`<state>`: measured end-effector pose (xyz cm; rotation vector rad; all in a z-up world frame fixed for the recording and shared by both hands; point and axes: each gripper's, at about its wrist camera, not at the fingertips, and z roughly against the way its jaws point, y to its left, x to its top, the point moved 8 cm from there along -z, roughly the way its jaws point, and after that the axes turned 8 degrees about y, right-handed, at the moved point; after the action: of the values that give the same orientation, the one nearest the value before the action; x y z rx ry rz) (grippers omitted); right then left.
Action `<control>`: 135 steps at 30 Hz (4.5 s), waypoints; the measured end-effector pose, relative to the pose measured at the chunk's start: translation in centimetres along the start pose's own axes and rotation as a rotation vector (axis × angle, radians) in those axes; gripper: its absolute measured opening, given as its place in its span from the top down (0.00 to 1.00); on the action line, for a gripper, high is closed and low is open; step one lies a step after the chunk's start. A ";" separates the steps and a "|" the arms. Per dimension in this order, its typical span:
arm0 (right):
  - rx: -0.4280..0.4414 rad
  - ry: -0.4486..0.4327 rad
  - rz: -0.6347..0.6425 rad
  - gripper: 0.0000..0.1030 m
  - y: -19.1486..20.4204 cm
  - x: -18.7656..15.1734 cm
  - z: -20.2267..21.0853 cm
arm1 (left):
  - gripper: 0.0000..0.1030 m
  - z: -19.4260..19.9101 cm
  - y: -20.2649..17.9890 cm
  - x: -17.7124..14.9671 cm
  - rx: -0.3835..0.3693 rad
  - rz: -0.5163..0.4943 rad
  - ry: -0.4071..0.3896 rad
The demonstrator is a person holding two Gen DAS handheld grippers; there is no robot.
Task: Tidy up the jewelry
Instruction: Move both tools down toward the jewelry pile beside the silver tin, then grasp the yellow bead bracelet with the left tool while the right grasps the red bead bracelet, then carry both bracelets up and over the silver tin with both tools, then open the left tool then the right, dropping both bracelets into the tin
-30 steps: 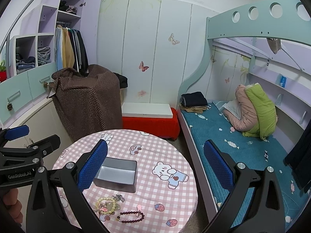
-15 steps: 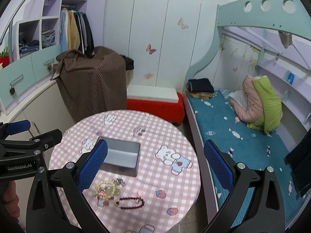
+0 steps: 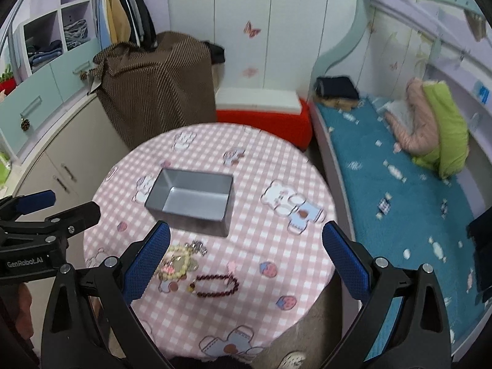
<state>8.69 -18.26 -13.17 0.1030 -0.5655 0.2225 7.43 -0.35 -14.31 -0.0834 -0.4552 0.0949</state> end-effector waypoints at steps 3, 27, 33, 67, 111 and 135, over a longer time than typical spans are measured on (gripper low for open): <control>0.036 0.059 0.006 0.07 0.1 -0.7 -1.1 | 0.05 -1.6 0.1 -0.4 0.003 -0.010 0.044; -0.014 0.313 -0.011 0.07 -0.4 -6.0 -11.4 | 0.22 -17.2 2.6 -2.7 -0.025 -0.099 0.324; -0.035 0.344 -0.025 0.08 -0.2 -6.7 -12.9 | 0.32 -19.6 3.3 -3.5 -0.022 -0.118 0.386; 0.014 0.430 -0.005 0.94 0.0 -10.3 -16.1 | 0.92 -14.6 2.5 -0.8 -0.153 -0.073 0.324; 0.162 0.081 0.119 0.93 5.0 6.5 -10.2 | 0.92 -10.8 -0.5 8.4 -0.256 -0.050 0.158; 0.205 0.202 0.096 0.93 5.2 6.7 -15.3 | 0.69 -16.8 1.1 8.2 -0.225 -0.006 0.305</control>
<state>20.88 -9.59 -22.23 0.2492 -0.3461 0.3799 22.13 0.64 -25.89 -0.3128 -0.1601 0.0238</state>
